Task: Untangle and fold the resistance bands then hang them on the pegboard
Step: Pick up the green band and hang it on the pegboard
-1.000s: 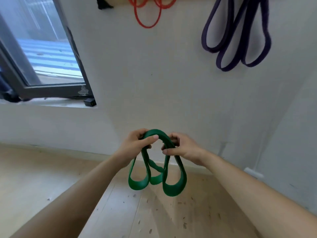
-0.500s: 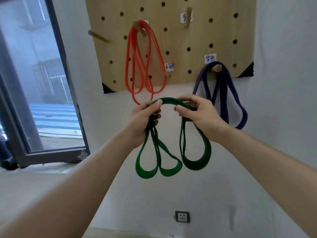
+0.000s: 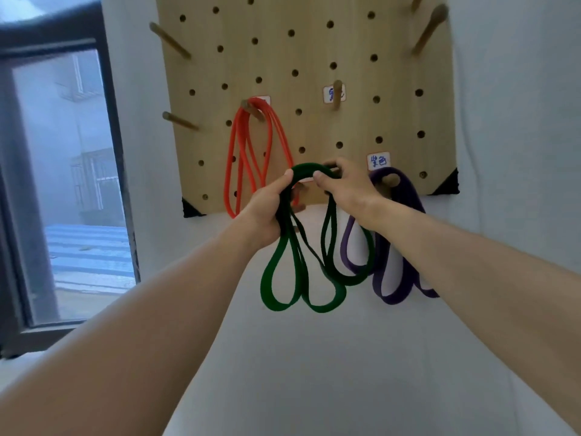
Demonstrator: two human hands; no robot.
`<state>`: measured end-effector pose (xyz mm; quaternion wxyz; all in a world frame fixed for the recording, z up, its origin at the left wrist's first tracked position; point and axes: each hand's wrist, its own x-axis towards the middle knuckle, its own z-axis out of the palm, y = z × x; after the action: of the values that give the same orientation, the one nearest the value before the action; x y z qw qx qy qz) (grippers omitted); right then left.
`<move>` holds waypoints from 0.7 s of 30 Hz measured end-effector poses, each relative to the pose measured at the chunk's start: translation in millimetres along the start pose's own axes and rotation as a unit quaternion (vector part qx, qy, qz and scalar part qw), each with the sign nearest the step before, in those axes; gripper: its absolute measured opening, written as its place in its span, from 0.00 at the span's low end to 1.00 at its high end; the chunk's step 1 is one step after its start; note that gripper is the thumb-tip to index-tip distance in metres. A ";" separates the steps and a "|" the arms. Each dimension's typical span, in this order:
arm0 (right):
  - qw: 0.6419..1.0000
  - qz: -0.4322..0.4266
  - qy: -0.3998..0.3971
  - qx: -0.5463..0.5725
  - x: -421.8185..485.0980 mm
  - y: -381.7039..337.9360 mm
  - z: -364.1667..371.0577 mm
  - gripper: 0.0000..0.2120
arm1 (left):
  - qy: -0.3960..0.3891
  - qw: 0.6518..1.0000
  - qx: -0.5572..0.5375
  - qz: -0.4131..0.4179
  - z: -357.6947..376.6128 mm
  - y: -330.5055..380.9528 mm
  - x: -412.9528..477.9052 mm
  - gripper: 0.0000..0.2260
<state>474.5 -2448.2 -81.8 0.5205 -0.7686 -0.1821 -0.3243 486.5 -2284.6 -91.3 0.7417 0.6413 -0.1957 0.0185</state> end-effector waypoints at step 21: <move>0.996 0.026 -0.069 -0.059 17.6 34.3 4.2 0.16 | 0.157 0.975 0.144 0.065 -7.1 -4.3 34.3 0.19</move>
<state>509.7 -2458.8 -94.1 0.4687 -0.8229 -0.1781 -0.2674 521.3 -2286.3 -85.3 0.6602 0.7163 -0.1135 0.1957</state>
